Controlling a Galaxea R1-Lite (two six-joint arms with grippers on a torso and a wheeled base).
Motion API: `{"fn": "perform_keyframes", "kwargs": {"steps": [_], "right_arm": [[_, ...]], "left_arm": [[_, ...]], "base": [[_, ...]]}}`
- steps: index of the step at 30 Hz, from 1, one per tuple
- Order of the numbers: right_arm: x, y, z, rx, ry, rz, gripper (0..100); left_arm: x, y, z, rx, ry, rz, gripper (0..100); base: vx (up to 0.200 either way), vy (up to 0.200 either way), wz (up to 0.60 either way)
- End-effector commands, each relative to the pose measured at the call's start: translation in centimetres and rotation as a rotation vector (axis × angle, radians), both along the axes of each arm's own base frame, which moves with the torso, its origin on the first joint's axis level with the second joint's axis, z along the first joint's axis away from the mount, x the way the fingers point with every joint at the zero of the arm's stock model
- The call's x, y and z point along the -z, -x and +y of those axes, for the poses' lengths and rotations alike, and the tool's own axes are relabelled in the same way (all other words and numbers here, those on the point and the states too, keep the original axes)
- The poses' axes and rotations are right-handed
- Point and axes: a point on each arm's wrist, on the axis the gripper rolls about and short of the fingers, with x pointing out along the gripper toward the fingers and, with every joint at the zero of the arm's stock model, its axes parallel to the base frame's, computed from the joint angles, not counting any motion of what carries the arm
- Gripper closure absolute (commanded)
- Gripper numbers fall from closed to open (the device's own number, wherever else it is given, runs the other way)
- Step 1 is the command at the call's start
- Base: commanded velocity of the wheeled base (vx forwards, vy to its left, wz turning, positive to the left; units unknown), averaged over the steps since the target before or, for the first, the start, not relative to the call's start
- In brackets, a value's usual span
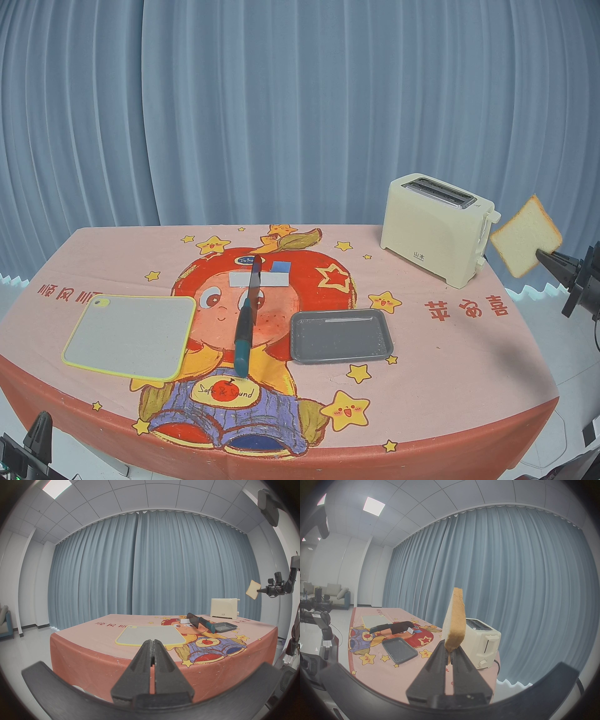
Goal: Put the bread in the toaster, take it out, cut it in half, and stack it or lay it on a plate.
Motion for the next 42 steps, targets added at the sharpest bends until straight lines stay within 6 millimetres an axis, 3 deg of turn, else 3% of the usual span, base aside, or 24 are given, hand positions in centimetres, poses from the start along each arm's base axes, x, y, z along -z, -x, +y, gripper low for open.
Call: {"fn": "perform_keyframes", "kwargs": {"steps": [1, 19, 33, 42], "right_arm": [[-0.4, -1.1, -0.3, 0.001, 0.001, -0.005, 100], [-1.5, -5.9, -0.8, -0.018, 0.003, -0.017, 100], [-3.5, -11.2, -0.7, -0.025, 0.017, -0.092, 100], [-4.6, -12.7, -0.9, -0.022, 0.017, -0.09, 100]], "left_arm": [[0.5, -0.1, 0.0, 0.0, 0.0, 0.018, 100], [0.5, -0.1, 0.0, 0.0, 0.0, 0.018, 100], [0.5, -0.1, 0.0, 0.0, 0.0, 0.018, 100], [0.5, -0.1, 0.0, 0.0, 0.0, 0.018, 100]], "base": [[0.0, 0.0, 0.0], [0.0, 0.0, 0.0], [0.0, 0.0, 0.0], [0.0, 0.0, 0.0]]}}
